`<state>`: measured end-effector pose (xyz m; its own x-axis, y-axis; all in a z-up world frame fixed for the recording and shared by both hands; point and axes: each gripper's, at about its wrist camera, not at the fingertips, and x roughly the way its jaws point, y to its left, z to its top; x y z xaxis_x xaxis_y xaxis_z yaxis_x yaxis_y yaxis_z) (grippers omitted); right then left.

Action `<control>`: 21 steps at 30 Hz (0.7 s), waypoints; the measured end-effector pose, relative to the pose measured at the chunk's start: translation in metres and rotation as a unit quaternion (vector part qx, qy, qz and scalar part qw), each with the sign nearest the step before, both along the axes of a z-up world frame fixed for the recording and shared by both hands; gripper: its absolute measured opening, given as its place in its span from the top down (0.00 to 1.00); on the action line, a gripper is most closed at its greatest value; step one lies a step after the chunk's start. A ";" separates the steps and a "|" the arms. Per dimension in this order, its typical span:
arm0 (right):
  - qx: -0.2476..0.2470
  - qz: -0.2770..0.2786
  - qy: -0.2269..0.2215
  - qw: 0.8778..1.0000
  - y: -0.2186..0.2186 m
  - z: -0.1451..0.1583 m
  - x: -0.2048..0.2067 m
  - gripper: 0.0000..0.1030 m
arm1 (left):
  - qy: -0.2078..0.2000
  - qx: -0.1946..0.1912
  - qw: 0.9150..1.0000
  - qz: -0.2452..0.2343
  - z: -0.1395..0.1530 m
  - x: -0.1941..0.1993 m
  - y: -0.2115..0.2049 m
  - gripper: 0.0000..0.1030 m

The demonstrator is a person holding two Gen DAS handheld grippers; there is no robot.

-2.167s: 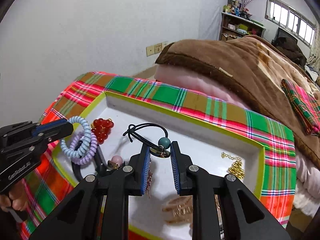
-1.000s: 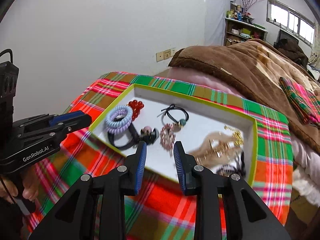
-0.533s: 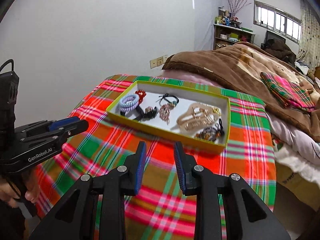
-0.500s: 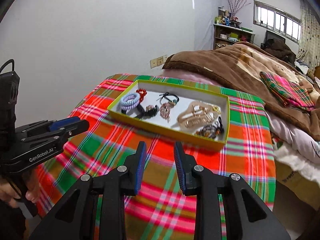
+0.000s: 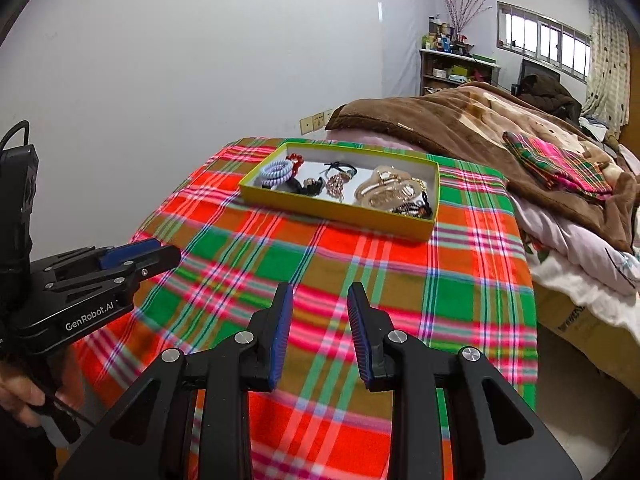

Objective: Organize jewelry

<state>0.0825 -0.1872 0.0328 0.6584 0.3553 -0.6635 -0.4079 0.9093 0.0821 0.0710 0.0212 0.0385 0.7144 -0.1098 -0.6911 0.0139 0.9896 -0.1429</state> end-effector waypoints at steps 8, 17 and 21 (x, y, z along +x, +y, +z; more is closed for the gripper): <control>-0.004 -0.001 -0.002 1.000 -0.001 -0.002 -0.011 0.72 | 0.007 0.010 1.000 0.008 -0.005 -0.017 -0.007 0.71; -0.002 -0.003 0.003 1.000 -0.001 -0.005 -0.009 0.72 | 0.009 0.013 1.000 0.002 -0.007 -0.016 -0.012 0.71; -0.004 -0.003 0.007 1.000 0.000 -0.008 -0.008 0.72 | 0.011 0.016 1.000 0.004 -0.009 -0.016 -0.013 0.71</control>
<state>0.0745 -0.1876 0.0247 0.6518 0.3460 -0.6748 -0.4011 0.9125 0.0805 0.0553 0.0080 0.0293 0.6996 -0.0814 -0.7099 0.0030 0.9938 -0.1110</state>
